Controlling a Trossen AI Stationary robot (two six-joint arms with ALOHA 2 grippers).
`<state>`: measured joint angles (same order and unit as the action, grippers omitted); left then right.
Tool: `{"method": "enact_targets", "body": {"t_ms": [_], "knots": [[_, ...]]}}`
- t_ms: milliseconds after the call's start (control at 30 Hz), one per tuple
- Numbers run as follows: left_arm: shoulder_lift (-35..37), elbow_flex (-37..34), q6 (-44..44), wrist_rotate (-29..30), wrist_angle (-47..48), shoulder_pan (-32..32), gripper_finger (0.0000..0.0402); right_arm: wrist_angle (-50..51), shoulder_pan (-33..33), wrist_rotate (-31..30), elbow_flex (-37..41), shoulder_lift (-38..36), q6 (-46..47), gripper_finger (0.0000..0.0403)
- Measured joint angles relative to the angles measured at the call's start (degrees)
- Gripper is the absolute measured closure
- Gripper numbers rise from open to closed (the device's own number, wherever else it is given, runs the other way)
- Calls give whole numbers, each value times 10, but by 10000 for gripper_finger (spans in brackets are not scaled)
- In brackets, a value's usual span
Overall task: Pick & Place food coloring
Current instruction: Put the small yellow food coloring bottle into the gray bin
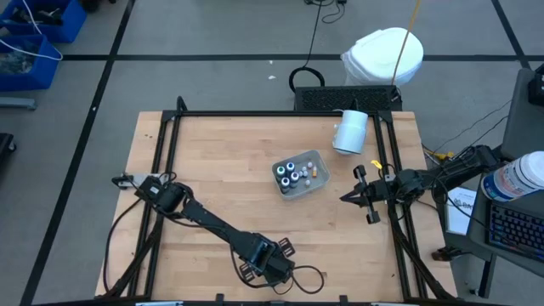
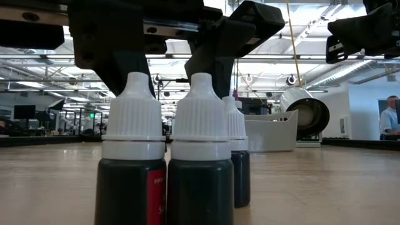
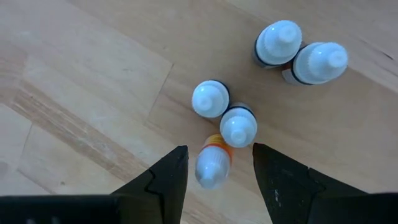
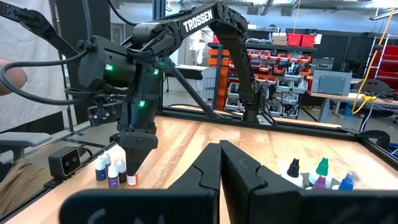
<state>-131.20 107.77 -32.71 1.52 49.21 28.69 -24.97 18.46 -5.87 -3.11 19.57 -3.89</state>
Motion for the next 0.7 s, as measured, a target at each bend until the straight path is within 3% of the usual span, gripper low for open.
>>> {"method": "enact_targets", "body": {"t_ms": [700], "knots": [[0,0,33,0,-24,-2,216,0,0,0,0,0,1,403]]}}
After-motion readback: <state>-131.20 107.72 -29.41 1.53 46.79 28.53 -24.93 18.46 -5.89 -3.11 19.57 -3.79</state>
